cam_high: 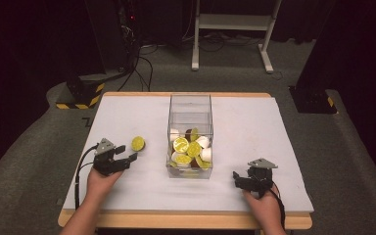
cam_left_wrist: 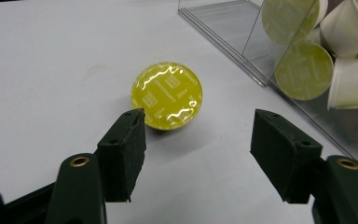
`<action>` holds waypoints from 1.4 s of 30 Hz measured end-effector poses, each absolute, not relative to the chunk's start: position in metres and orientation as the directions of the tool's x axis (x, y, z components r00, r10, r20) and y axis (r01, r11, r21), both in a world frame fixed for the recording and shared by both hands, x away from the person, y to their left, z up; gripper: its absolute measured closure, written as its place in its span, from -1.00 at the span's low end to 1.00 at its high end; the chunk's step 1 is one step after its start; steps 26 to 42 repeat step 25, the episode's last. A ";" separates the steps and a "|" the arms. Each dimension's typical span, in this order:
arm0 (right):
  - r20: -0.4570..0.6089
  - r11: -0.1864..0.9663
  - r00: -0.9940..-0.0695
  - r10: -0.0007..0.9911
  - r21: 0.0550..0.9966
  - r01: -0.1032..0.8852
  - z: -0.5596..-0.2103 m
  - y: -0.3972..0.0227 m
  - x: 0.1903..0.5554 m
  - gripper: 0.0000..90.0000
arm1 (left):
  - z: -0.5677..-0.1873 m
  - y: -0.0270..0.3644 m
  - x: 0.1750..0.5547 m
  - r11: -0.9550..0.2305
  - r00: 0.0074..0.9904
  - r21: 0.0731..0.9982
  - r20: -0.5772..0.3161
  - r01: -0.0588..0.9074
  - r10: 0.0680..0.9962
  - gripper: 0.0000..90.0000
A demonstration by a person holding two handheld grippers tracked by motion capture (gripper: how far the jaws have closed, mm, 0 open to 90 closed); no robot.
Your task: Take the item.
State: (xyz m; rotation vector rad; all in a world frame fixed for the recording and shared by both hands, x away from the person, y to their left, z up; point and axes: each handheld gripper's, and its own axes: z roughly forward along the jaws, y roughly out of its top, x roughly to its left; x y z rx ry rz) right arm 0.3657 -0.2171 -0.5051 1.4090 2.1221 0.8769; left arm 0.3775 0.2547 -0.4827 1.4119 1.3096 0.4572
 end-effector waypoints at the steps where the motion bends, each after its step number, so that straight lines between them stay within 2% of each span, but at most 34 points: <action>1: -0.017 0.278 -0.381 0.924 0.714 0.643 -0.505 -0.217 0.366 -0.67 | -0.484 0.255 0.375 0.211 0.331 0.869 -0.380 0.448 0.864 -0.20; 2: -0.017 0.278 -0.381 0.924 0.714 0.643 -0.505 -0.217 0.366 -0.67 | -0.485 0.252 0.374 0.279 0.282 0.854 -0.426 0.438 0.860 -0.20; 3: -0.017 0.278 -0.381 0.924 0.714 0.643 -0.505 -0.217 0.366 -0.67 | -0.488 0.258 0.370 0.193 0.327 0.867 -0.367 0.459 0.871 -0.20; 10: -0.017 0.278 -0.381 0.924 0.714 0.643 -0.505 -0.217 0.366 -0.67 | -0.502 0.269 0.350 0.148 0.318 0.845 -0.348 0.513 0.882 -0.23; 15: -0.017 0.278 -0.381 0.924 0.714 0.643 -0.505 -0.217 0.366 -0.67 | -0.515 0.273 0.335 0.048 0.324 0.851 -0.251 0.523 0.912 -0.32; 19: -0.018 0.278 -0.381 0.925 0.714 0.643 -0.505 -0.217 0.366 -0.67 | -0.517 0.273 0.331 0.027 0.335 0.855 -0.232 0.518 0.913 -0.36; 42: -0.020 0.279 -0.379 0.925 0.713 0.643 -0.505 -0.217 0.366 -0.69 | -0.518 0.274 0.332 0.048 0.326 0.852 -0.252 0.522 0.911 -0.37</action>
